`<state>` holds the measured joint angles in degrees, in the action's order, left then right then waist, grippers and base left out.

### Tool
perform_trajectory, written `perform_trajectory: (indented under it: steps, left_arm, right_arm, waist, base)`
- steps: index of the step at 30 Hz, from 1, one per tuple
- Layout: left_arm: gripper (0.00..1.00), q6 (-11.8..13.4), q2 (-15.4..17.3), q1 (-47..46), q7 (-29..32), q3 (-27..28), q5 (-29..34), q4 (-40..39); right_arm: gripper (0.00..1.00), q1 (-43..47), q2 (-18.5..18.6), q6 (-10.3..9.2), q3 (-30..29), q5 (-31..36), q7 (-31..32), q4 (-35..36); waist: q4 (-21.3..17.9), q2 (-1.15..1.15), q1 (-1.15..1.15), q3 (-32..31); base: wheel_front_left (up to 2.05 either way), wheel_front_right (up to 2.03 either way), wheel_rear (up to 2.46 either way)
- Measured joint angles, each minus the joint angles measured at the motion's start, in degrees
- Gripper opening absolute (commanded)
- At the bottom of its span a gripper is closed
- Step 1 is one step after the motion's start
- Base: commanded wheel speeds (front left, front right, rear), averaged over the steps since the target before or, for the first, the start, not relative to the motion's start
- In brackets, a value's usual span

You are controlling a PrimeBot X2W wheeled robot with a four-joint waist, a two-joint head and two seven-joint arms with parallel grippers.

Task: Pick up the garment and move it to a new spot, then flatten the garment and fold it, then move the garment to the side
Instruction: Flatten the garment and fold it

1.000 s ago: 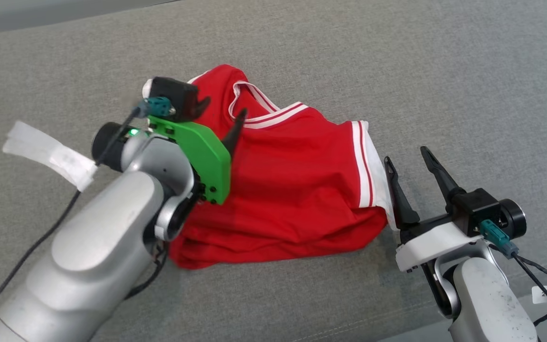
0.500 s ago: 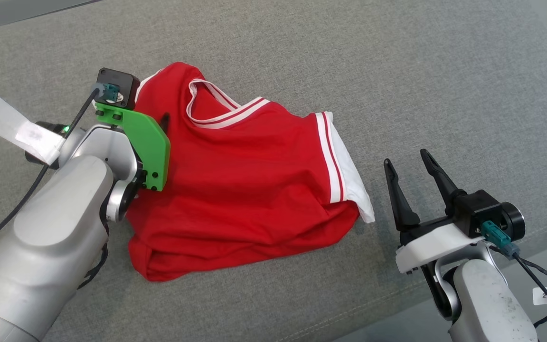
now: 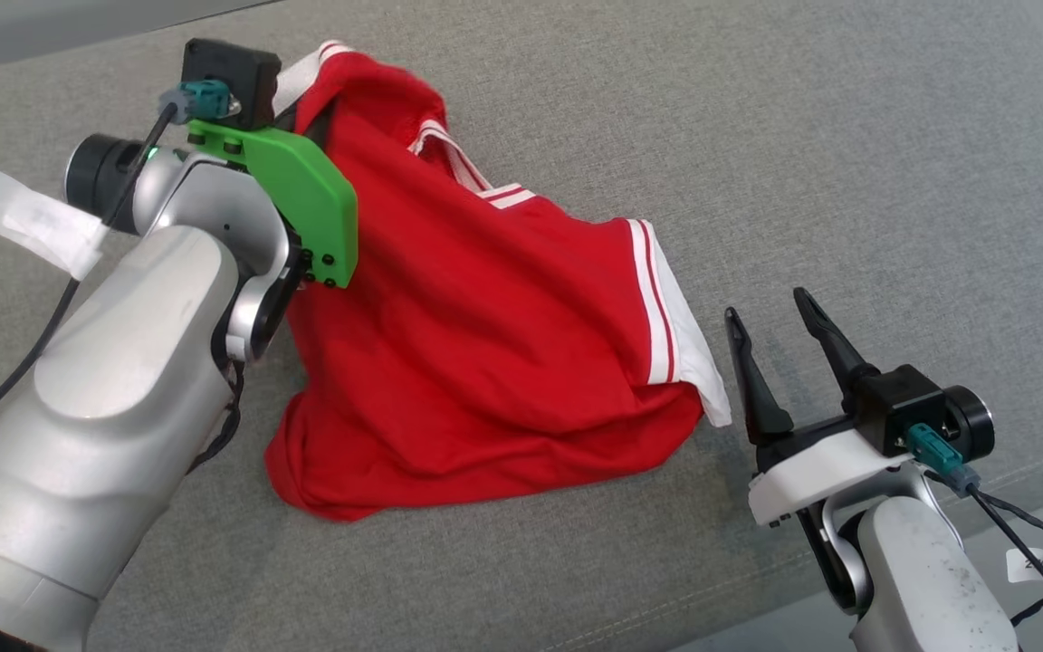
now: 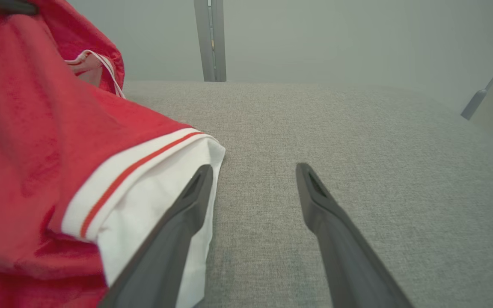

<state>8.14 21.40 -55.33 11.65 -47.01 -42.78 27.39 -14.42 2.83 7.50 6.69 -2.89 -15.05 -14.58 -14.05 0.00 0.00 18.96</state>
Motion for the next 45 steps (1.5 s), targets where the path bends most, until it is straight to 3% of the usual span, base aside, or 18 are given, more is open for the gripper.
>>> perform_trajectory:
  steps: [8, 21, 27, 28, 29, 30, 38, 45]
  left_arm:
    - [0.00, 1.3, -2.2, -4.5, -1.2, -1.0, 2.7, -1.7]
    - [0.00, 2.4, -7.7, -13.9, -8.7, -0.6, 6.5, 4.3]
    - [0.00, -1.2, -10.1, -13.9, -12.6, -1.1, 5.5, 11.2]
    - [0.33, -1.8, -10.6, -13.4, -13.1, -1.1, 5.0, 12.5]
    - [0.78, -2.6, -11.1, -12.7, -13.7, -1.2, 4.6, 13.7]
    - [1.00, -3.0, -11.7, -12.0, -14.0, -0.9, 3.5, 14.8]
    - [1.00, -5.4, -13.6, -8.6, -16.1, 1.0, -0.6, 16.0]
    - [1.00, -3.3, -9.5, 5.6, -15.0, 3.3, -6.2, 2.8]
  right_arm:
    - [1.00, -0.5, 0.0, 0.00, 3.1, -2.2, 0.0, -0.3]
    - [1.00, 1.1, 0.1, 0.00, 3.1, -6.1, 0.0, -0.4]
    - [1.00, 1.2, 0.1, 0.00, 3.6, -7.3, 0.0, -0.1]
    - [1.00, 1.2, 0.1, 0.00, 3.5, -7.5, 0.0, 0.0]
    - [1.00, 1.2, 0.1, 0.00, 3.4, -7.6, 0.0, 0.0]
    - [1.00, 1.2, 0.1, 0.00, 3.3, -7.6, 0.0, 0.0]
    - [1.00, 0.7, 0.0, 0.00, 0.8, -6.8, 0.0, 0.1]
    - [1.00, 1.2, -0.1, 0.00, -1.4, -4.3, 0.0, 0.4]
  waist:
    - [-2.5, 0.00, 0.00, -0.8]
    - [-13.2, 0.00, 0.00, 0.1]
    - [-16.5, 0.00, 0.00, 1.8]
    - [-16.8, 0.00, 0.00, 2.3]
    - [-16.9, 0.00, 0.00, 2.7]
    - [-17.0, 0.00, 0.00, 3.2]
    - [-14.1, 0.00, 0.00, 4.4]
    - [-8.9, 0.00, 0.00, 3.0]
  base:
    - [0.00, 0.00, 0.00]
    - [0.00, 0.00, 0.00]
    - [0.00, 0.00, 0.00]
    - [0.00, 0.00, 0.00]
    - [0.00, 0.00, 0.00]
    - [0.00, 0.00, 0.00]
    - [0.00, 0.00, 0.00]
    - [0.00, 0.00, 0.00]
